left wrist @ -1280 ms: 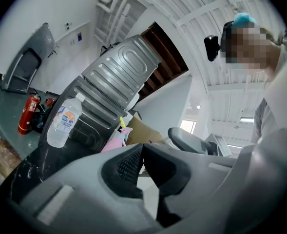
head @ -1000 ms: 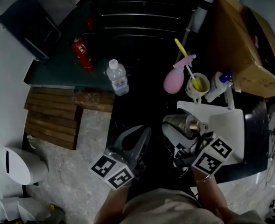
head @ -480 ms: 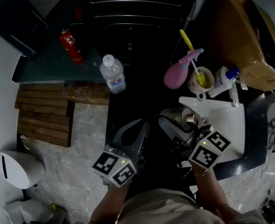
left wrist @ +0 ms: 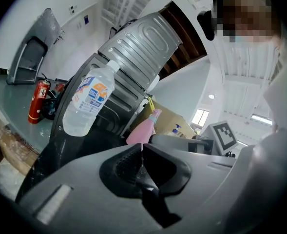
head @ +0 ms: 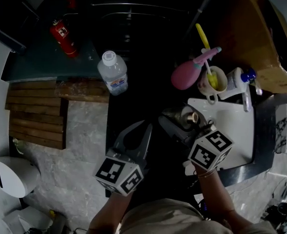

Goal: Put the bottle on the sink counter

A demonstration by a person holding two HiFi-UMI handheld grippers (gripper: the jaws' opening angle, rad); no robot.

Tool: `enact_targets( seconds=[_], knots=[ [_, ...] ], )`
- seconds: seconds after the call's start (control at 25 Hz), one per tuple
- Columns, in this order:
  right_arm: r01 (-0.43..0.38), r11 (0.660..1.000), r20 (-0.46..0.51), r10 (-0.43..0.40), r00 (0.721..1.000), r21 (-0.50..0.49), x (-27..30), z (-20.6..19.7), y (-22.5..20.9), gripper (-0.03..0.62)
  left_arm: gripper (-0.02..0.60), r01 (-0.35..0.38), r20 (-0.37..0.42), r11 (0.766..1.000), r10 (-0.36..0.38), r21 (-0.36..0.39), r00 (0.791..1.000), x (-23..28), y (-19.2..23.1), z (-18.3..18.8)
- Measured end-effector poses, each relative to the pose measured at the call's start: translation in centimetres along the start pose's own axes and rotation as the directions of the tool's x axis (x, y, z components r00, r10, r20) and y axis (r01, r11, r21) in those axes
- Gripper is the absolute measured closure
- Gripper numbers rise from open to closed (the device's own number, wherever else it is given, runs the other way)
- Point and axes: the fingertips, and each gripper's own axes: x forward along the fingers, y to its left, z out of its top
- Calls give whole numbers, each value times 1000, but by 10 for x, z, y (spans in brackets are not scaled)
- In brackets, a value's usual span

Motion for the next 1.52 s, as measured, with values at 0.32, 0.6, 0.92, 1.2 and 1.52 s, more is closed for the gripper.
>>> enact_targets(
  seconds=[0.32,0.6,0.92,1.2,1.52],
  knots=[
    [17,998,-118,-25,993,-63,31,-17,-15,253,574,-3,-20,998,1,-56,1000,8,15,-4],
    [47,988,-167,-71,983,-146,46,-23,-25,253,574,-13,-51,1000,14,10,999,9,25,-4],
    [44,951,-231,-120,966,-306,60,-34,-27,253,574,-19,-51,999,21,34,998,13,30,-4],
    [69,948,-256,-154,954,-310,65,-39,-32,253,574,-14,-24,1000,14,-9,1000,15,29,-2],
    [68,907,-300,-207,931,-415,71,-45,-33,252,574,-16,-26,1000,16,-7,1000,15,29,-5]
  ],
)
